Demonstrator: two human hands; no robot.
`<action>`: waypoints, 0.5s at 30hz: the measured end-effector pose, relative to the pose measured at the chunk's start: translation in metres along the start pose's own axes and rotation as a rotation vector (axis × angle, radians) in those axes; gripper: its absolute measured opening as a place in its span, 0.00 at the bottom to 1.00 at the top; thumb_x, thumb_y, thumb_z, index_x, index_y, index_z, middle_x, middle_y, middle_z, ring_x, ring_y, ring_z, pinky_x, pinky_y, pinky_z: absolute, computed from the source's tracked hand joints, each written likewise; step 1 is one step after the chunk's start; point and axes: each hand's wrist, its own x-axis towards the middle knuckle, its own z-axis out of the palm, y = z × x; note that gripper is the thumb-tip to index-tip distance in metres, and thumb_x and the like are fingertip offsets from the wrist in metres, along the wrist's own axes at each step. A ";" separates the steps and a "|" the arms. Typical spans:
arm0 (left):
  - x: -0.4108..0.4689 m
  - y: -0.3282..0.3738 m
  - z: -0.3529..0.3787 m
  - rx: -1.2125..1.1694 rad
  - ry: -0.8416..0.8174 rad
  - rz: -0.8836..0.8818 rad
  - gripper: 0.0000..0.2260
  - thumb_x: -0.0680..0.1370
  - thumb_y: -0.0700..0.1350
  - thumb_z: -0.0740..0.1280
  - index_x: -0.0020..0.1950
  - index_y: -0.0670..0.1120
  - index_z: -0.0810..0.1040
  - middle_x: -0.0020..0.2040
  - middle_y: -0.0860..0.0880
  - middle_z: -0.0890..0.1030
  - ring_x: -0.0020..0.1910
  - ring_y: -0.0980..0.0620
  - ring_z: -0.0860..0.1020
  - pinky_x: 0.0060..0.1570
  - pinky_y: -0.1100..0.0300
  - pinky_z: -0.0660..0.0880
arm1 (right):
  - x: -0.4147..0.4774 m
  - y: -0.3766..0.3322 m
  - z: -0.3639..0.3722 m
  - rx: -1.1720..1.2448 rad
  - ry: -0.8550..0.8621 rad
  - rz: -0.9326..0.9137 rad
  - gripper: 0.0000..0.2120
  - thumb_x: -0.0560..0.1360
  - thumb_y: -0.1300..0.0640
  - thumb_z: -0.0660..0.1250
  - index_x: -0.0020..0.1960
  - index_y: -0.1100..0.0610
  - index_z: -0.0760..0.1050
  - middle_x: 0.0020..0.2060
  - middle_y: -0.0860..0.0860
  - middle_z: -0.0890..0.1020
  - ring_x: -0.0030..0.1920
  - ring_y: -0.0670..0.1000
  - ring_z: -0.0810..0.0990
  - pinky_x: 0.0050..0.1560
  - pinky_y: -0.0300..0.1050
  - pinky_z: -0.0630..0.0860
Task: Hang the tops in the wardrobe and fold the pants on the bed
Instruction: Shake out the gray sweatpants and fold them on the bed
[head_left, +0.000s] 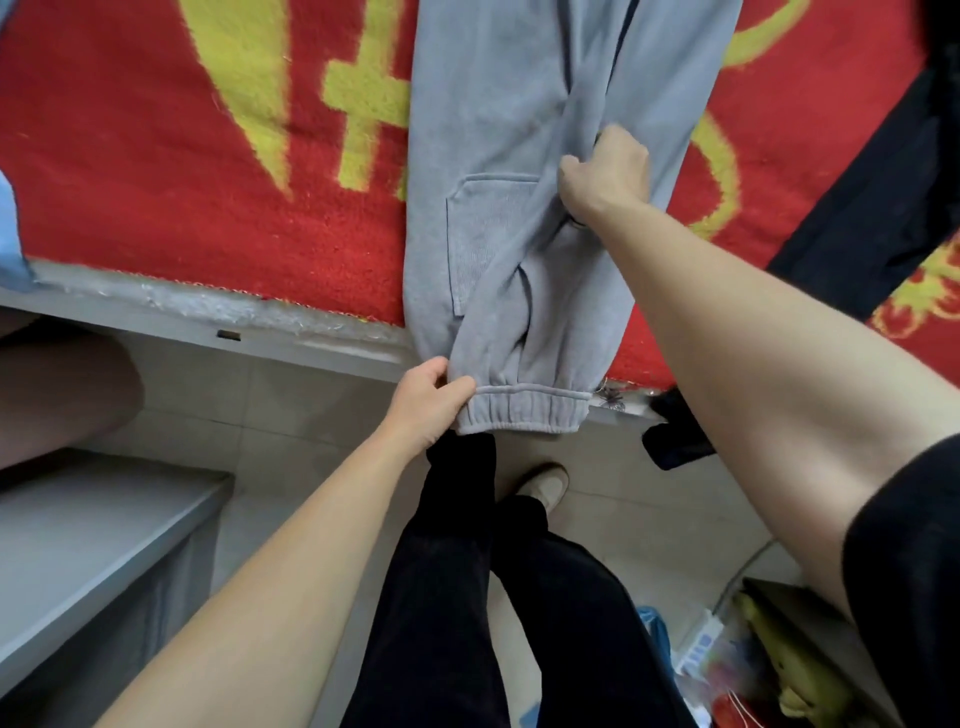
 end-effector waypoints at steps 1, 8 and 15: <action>0.000 0.002 -0.001 0.008 0.009 0.007 0.08 0.64 0.51 0.65 0.34 0.47 0.72 0.28 0.57 0.72 0.28 0.57 0.69 0.33 0.58 0.67 | -0.003 -0.006 -0.002 0.078 0.051 -0.032 0.16 0.77 0.53 0.60 0.62 0.60 0.74 0.61 0.57 0.80 0.62 0.59 0.76 0.58 0.46 0.70; 0.001 0.002 -0.009 -0.017 0.151 -0.065 0.11 0.63 0.49 0.63 0.40 0.46 0.79 0.37 0.48 0.81 0.40 0.47 0.78 0.43 0.53 0.74 | -0.047 -0.085 0.018 0.508 0.176 -0.542 0.11 0.76 0.59 0.57 0.48 0.60 0.76 0.37 0.48 0.77 0.39 0.45 0.72 0.41 0.41 0.65; 0.019 -0.030 -0.027 0.240 0.146 -0.145 0.05 0.75 0.43 0.68 0.50 0.45 0.77 0.45 0.49 0.81 0.49 0.46 0.78 0.46 0.57 0.71 | -0.026 -0.050 0.065 -0.240 -0.357 -0.668 0.18 0.82 0.56 0.56 0.67 0.62 0.72 0.65 0.60 0.69 0.65 0.58 0.70 0.68 0.48 0.67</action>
